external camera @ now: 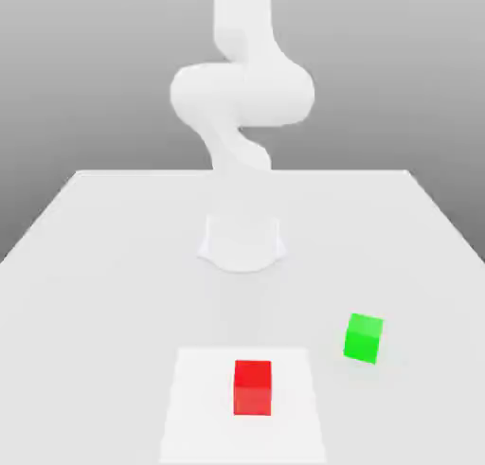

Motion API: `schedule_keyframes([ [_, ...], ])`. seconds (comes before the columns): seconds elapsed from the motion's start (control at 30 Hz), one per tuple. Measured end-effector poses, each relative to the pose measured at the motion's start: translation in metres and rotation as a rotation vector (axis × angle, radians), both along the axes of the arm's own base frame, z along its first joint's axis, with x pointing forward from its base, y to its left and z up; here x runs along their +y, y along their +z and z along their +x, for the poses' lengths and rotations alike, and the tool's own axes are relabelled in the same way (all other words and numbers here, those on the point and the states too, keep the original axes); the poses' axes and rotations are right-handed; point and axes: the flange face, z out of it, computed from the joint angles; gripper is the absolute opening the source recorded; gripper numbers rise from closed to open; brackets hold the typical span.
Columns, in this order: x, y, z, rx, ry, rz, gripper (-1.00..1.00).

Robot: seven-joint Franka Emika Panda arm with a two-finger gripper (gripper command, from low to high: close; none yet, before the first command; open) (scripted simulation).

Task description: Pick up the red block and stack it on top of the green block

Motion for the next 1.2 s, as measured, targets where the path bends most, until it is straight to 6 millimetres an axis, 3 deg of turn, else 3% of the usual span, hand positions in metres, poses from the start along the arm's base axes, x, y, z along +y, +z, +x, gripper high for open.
schedule_keyframes([
  [0.17,0.003,-0.111,0.053,0.176,-0.004,0.005,0.0],
  [0.33,0.007,-0.223,0.074,0.346,-0.009,0.008,0.0],
  [0.5,0.01,-0.333,0.066,0.515,-0.014,0.009,0.0],
  [0.7,0.012,-0.449,0.03,0.7,-0.021,0.007,0.0],
  [0.87,0.012,-0.505,0.026,0.715,-0.022,0.007,0.0],
  [0.9,0.012,-0.514,0.025,0.716,-0.022,0.007,-1.0],
  [1.1,0.012,-0.518,0.025,0.715,-0.022,0.007,-1.0],
  [1.2,0.012,-0.499,0.026,0.716,-0.022,0.007,-1.0],
])
